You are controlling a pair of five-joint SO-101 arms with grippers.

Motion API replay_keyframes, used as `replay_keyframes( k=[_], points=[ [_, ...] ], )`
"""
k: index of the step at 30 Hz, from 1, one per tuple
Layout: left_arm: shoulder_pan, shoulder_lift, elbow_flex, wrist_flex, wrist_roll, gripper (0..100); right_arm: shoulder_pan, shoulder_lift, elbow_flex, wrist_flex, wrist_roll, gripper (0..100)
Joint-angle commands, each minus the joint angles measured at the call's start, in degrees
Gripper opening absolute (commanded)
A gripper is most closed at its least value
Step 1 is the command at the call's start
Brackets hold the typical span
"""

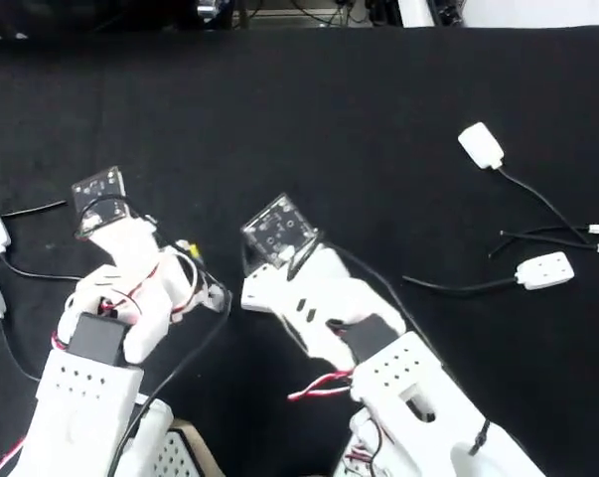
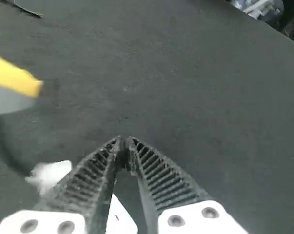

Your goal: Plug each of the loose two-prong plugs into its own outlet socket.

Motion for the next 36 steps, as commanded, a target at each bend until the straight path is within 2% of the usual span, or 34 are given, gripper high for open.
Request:
replay_keyframes(
  k=[1,4,9,11,13,17,20,24,27,33,36],
  points=[
    [-3.0,-0.4,0.3,-1.1,-0.4,3,3.8,0.0,-4.2,2.8,-0.2,1.5],
    [-6.2,-0.4,0.2,-1.3,-0.4,3,3.7,0.0,-4.2,3.6,-0.3,3.1],
    [-15.1,-0.4,0.7,-6.4,-0.2,3,3.5,0.4,-4.2,3.9,-0.8,17.0],
    [-18.3,-0.4,2.2,-7.4,-0.1,3,1.6,0.4,-5.1,6.8,-1.7,18.0],
    [-20.4,-0.4,3.9,-7.3,-0.1,3,-3.3,0.4,-7.2,11.5,-0.5,18.0],
    [-20.4,-0.4,4.8,-7.3,-0.1,3,-10.8,0.5,-8.8,14.5,3.6,18.3],
    [-19.0,-0.4,5.1,-7.2,-0.4,3,-11.0,0.6,-9.1,14.6,3.8,18.8],
    [-19.5,-0.4,5.2,-7.2,-0.4,3,-11.0,3.4,-9.4,14.9,3.7,27.0],
    [-19.5,-0.4,5.8,-7.3,-0.4,3,-11.0,11.3,-13.8,15.8,3.3,27.9],
    [-19.6,-0.4,5.9,-7.3,-0.4,3,-11.4,33.6,-30.0,24.8,3.4,27.9],
    [-21.6,-0.4,5.8,-7.4,-0.4,3,-12.0,38.9,-34.9,28.1,3.9,27.9]
  ],
)
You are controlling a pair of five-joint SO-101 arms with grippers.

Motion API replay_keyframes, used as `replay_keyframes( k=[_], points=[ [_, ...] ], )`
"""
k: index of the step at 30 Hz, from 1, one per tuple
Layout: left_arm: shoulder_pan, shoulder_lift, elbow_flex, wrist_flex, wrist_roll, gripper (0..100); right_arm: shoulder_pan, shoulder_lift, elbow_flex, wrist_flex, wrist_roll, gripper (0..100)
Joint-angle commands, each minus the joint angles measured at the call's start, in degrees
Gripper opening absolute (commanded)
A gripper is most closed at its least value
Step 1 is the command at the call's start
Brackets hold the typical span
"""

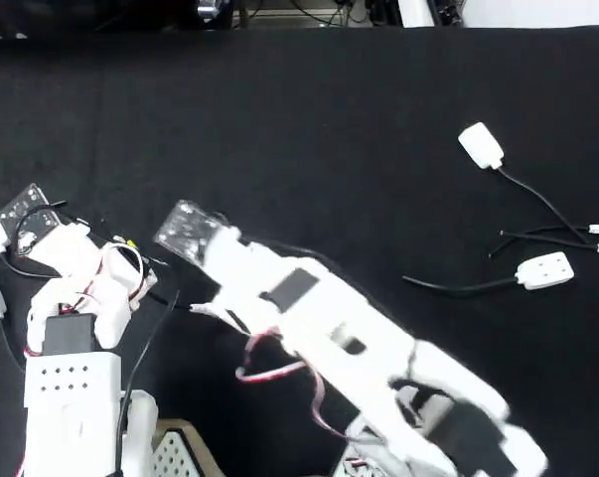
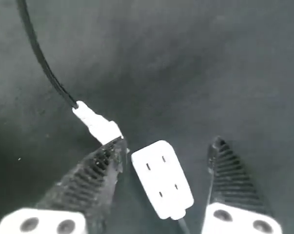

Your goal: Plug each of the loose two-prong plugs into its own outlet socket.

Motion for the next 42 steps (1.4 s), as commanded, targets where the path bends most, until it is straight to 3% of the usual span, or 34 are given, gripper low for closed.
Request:
replay_keyframes(
  k=[1,5,14,18,26,34,38,42],
  points=[
    [-2.6,-0.4,-0.8,-1.3,-0.3,3,-1.2,7.5,-9.5,4.7,0.5,27.9],
    [-4.1,-0.4,-0.5,-2.1,-0.6,3,-4.3,6.7,-10.2,9.3,3.7,27.9],
    [-3.6,-0.4,-0.2,-0.8,-4.0,3,-4.5,5.5,-9.0,12.1,21.2,27.9],
    [0.9,-0.4,-0.2,2.3,-4.2,3,-4.5,5.0,-7.6,16.4,23.4,27.9],
    [8.2,-0.4,-0.4,2.5,-3.8,3,-4.0,-8.4,-3.5,20.9,22.8,26.9],
    [7.6,-0.4,0.1,2.5,1.6,3,8.4,-28.2,6.8,8.7,15.0,18.5],
    [7.6,-0.4,0.1,2.4,1.7,3,9.1,-29.4,8.7,6.5,14.4,18.7],
    [5.4,-0.4,0.2,0.8,2.0,3,9.4,-28.1,6.3,6.7,6.1,18.8]
  ],
)
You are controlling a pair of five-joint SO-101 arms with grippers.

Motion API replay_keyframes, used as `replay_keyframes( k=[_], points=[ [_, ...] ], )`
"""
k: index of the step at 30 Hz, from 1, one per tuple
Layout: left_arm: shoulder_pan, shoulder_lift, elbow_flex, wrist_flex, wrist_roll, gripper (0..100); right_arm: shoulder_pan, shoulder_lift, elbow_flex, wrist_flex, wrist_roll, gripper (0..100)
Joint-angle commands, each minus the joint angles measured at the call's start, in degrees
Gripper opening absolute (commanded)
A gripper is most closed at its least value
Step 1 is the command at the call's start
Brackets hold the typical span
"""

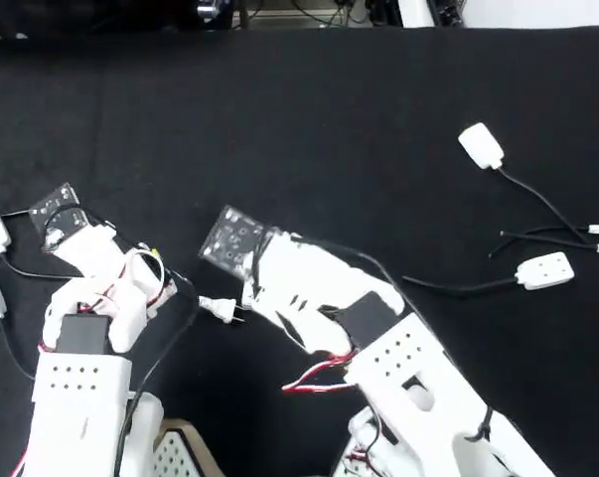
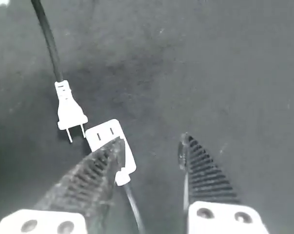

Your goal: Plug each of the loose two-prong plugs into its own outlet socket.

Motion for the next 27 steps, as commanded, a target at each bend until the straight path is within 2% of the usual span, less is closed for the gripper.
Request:
replay_keyframes(
  k=[1,6,8,13,15,19,22,24,27],
  points=[
    [-2.8,-0.4,-0.6,-2.2,1.8,3,1.8,0.2,-3.2,-0.6,-10.8,18.8],
    [-7.0,-0.4,-0.7,-4.7,14.3,3,3.4,4.8,-5.9,-1.0,-30.9,18.8],
    [-9.0,-0.4,-0.7,-5.0,18.6,3,3.3,8.0,-5.9,-2.9,-34.8,18.8],
    [-10.8,-0.4,1.3,-4.8,20.9,3,0.4,19.2,-3.7,-14.5,-35.3,18.8],
    [-13.7,-0.4,1.5,-5.1,20.9,3,-0.7,23.8,-5.3,-15.8,-35.1,18.8],
    [-25.7,-0.4,1.1,-6.2,20.7,3,-2.0,31.3,-14.2,-7.3,-30.2,18.8],
    [-34.4,-0.4,3.3,-11.2,20.7,3,-4.7,35.5,-20.6,-1.0,-25.1,18.8],
    [-39.3,-0.4,5.8,-14.8,20.4,3,-6.7,37.8,-22.8,0.2,-22.7,18.8],
    [-46.4,-0.4,10.2,-19.5,14.4,3,-9.2,40.6,-23.6,-1.1,-18.9,18.5]
  ],
)
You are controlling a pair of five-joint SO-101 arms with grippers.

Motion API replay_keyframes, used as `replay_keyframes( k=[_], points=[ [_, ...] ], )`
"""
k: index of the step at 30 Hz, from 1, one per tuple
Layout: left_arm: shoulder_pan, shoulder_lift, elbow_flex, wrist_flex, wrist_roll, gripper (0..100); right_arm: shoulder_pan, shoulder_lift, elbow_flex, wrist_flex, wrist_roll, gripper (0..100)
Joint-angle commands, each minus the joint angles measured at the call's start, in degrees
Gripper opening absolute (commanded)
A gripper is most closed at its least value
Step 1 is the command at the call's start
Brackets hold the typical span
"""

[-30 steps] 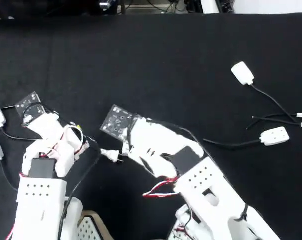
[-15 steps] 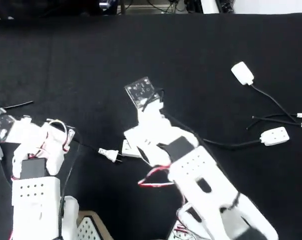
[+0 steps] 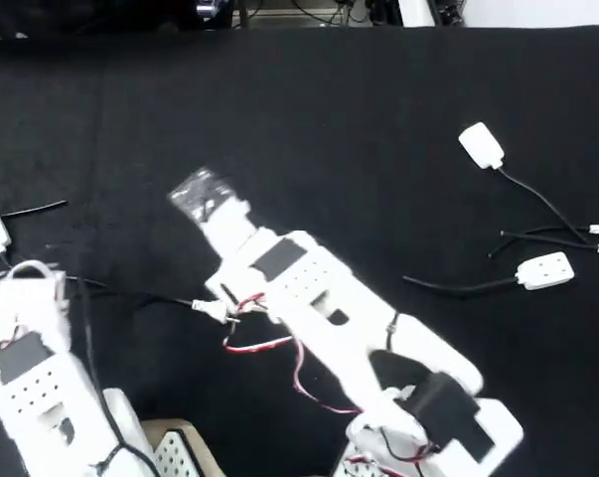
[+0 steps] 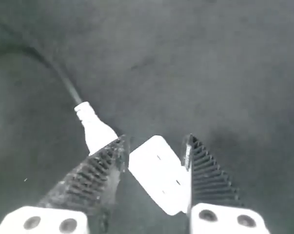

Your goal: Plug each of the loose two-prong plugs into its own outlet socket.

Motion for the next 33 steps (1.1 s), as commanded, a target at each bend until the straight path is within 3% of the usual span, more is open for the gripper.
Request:
replay_keyframes(
  k=[1,7,12,19,28,33],
  points=[
    [-11.0,-0.4,4.5,-7.2,-8.5,3,-4.1,3.3,-4.2,-0.7,6.1,18.5],
    [-24.9,-0.4,8.6,-8.6,-20.6,3,-5.8,6.0,-4.4,-0.8,11.0,18.5],
    [-31.6,-0.4,10.3,-8.7,-28.8,3,-5.9,6.5,-4.4,-1.8,15.2,18.4],
    [-32.5,-0.4,16.0,-8.9,-38.0,3,-9.1,6.9,-3.6,-1.5,17.8,18.4],
    [-32.6,-0.4,18.3,-8.9,-38.3,3,-13.0,15.8,-6.7,-1.3,17.6,18.1],
    [-32.7,-0.4,18.3,-8.9,-38.3,3,-13.0,18.9,-10.8,2.2,15.4,10.2]
  ],
)
